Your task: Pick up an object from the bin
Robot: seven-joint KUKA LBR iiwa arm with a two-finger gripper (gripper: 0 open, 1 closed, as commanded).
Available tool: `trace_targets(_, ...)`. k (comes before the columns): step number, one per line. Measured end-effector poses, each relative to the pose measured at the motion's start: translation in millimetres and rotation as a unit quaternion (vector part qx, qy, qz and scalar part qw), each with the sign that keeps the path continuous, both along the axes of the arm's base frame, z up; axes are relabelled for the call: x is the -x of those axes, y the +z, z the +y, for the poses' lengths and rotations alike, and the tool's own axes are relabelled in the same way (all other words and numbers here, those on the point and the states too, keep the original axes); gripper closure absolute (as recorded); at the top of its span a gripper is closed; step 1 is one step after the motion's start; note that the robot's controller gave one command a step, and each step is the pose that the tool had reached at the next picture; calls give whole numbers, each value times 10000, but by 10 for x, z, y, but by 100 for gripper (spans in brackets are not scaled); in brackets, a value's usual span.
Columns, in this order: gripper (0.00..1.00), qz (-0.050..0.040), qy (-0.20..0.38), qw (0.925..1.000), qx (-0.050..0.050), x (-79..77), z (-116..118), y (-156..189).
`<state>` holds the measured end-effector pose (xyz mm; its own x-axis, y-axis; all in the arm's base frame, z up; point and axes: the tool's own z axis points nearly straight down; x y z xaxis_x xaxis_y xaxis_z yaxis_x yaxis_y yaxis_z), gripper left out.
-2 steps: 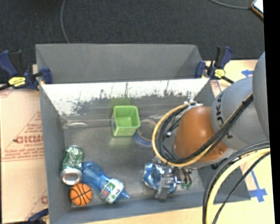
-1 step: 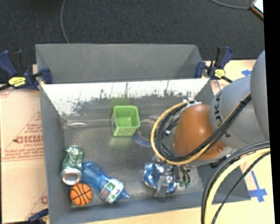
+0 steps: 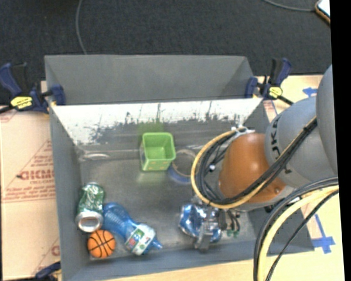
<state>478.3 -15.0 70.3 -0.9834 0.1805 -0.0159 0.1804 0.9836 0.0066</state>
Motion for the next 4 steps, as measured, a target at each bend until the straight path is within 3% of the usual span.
trace_targets(1, 0, 2, -211, 9998, -11, -150, 69, 1)
trace_targets(2, 100, 3, -200, 9998, -9, -36, 286, 56)
trace_targets(3, 100, 2, -202, 9998, -9, -37, 286, 57)
trace_targets(4, 100, -39, -351, 9994, -16, -190, 298, 1231)
